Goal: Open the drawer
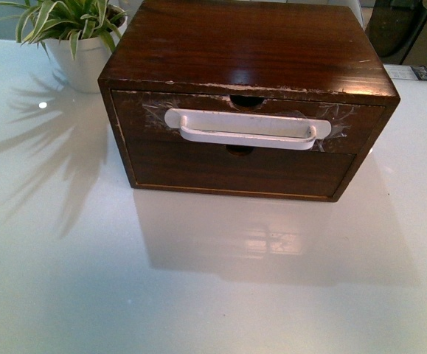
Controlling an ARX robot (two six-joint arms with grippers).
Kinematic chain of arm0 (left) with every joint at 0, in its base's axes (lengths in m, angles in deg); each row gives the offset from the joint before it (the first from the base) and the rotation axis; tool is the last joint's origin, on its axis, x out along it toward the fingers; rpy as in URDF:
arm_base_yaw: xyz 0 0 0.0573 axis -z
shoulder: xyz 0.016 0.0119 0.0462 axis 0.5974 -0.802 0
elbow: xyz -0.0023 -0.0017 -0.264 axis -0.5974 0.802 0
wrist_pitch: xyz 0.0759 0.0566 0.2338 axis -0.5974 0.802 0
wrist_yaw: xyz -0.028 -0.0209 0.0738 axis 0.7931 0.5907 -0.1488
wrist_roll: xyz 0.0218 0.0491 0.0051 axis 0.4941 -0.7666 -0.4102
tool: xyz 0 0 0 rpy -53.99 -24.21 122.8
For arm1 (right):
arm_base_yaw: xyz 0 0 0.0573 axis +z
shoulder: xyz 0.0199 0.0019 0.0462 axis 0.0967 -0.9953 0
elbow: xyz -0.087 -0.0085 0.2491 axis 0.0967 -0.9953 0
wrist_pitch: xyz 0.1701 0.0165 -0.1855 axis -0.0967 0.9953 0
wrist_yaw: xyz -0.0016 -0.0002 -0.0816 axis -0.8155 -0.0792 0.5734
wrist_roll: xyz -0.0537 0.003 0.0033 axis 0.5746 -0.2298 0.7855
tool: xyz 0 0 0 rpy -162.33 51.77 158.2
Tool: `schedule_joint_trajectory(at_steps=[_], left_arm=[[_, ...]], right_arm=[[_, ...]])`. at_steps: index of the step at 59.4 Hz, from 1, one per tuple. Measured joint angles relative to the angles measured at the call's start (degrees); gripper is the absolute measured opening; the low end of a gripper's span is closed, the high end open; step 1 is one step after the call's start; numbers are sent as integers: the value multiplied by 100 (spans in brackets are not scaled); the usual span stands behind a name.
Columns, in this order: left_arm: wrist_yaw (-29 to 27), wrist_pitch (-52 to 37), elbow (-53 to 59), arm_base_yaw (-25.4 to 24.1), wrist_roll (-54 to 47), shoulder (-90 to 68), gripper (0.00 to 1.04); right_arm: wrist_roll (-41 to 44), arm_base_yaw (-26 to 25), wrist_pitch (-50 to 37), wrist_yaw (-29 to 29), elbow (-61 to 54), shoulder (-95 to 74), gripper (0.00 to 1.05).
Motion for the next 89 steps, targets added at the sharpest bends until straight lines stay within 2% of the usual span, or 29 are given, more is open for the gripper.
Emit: schedule_joint_trajectory(at_steps=[48, 50, 51, 52, 53, 55, 57, 60, 63, 66, 79, 89], left_arm=[[0, 0, 0, 0, 0, 0, 96], [271, 190, -59, -70, -50, -94, 96], [498, 367, -129, -122, -70, -162, 96], [787, 745, -264, -219, -85, -330, 96], [1176, 1097, -417, -269, -96, -553, 96], [1569, 1550, -608, -302, -101, -885, 96], [1827, 1862, -717, -256, -96, -1099, 96], [1937, 2057, -763, -105, -92, -1241, 96], [1930, 2065, -796, 26, -90, -1290, 96], [1956, 1987, -866, 192, -105, -1333, 96], [2273, 1014, -1023, 557, -669, -2229, 96], [2450, 92, -1189, 874, -1329, -3281, 96]], right_arm=[[0, 0, 0, 0, 0, 0, 96], [-166, 107, 282, 444, 87, -129, 96], [-330, 269, 643, 863, 227, -293, 96], [-570, 407, 990, 1320, 372, -511, 96], [-667, 472, 1152, 1537, 439, -629, 96], [-938, 584, 1685, 2094, 640, -1023, 96], [-1054, 625, 1928, 2337, 717, -1193, 96], [-1128, 608, 2041, 2400, 743, -1259, 96], [-1115, 518, 2026, 2286, 785, -1300, 96], [-970, 345, 1910, 1943, 861, -1373, 96], [273, -887, 1036, 282, 1209, -2308, 96], [1436, -1073, 487, -704, 1517, -3200, 96]])
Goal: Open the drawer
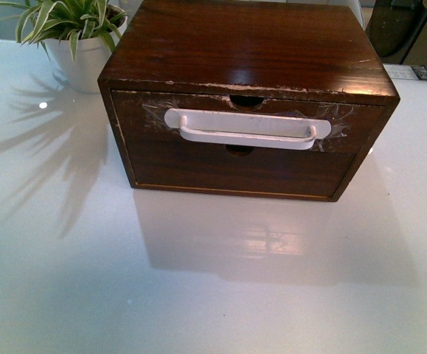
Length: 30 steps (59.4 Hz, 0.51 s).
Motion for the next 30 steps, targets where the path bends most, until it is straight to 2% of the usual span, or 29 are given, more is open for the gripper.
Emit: schedule_joint_trajectory(at_steps=[7, 11, 18, 23, 30], left_arm=[[76, -649, -186, 260, -501, -892, 96], [151, -1099, -350, 520, -1027, -1589, 96], [216, -1716, -555, 796, -1777, -2417, 96], [238, -2210, -737, 1001, -2481, -3180, 96], [258, -2441, -911, 1143, -3174, -3810, 96]], right_arm=[[916, 61, -319, -501, 264, -739, 96], [1856, 243, -540, -787, 444, -1392, 96], [2841, 476, -717, -920, 645, -2094, 96], [3871, 802, -833, -918, 973, -2859, 96], [4601, 1113, -839, -918, 1266, -3416, 96]])
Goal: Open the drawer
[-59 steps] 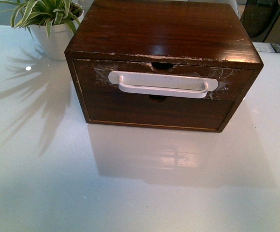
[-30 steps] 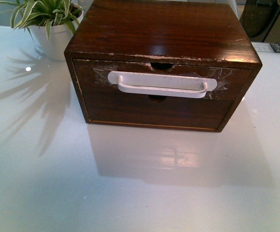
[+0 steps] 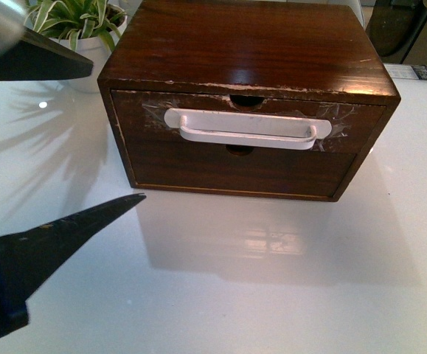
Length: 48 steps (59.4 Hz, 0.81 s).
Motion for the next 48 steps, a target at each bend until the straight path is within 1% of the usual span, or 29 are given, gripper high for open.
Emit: schedule_joint_trajectory(at_steps=[4, 19, 27, 39, 48], left_arm=[[11, -46, -131, 109, -415, -345, 96], [-4, -103, -577, 450, -1440, -1268, 96], [-50, -103, -953, 614, -1766, -1779, 96], [-160, -79, -1392, 815, -2068, -2378, 96], [-164, -37, -1611, 905, -2162, -2682, 96]], right_arm=[[409, 181, 0, 7, 155, -339, 96], [1202, 682, -223, 328, 437, -1384, 96], [1300, 962, -413, 437, 616, -1790, 96], [1394, 1196, -708, 625, 682, -2262, 96], [1491, 1329, -752, 706, 734, -2465, 96]])
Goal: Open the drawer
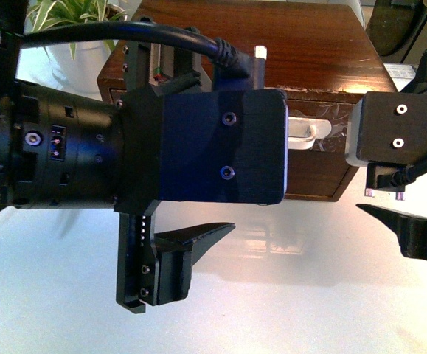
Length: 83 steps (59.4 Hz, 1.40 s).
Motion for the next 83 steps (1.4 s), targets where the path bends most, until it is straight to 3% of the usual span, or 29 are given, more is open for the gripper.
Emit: schedule_joint_trajectory(at_steps=[46, 83], left_arm=[[-118, 636, -1611, 140, -380, -1648, 96], [164, 855, -2079, -210, -592, -1891, 96]], right_arm=[[321, 304, 4, 190, 426, -610, 96], [-254, 479, -396, 118, 568, -951, 96]])
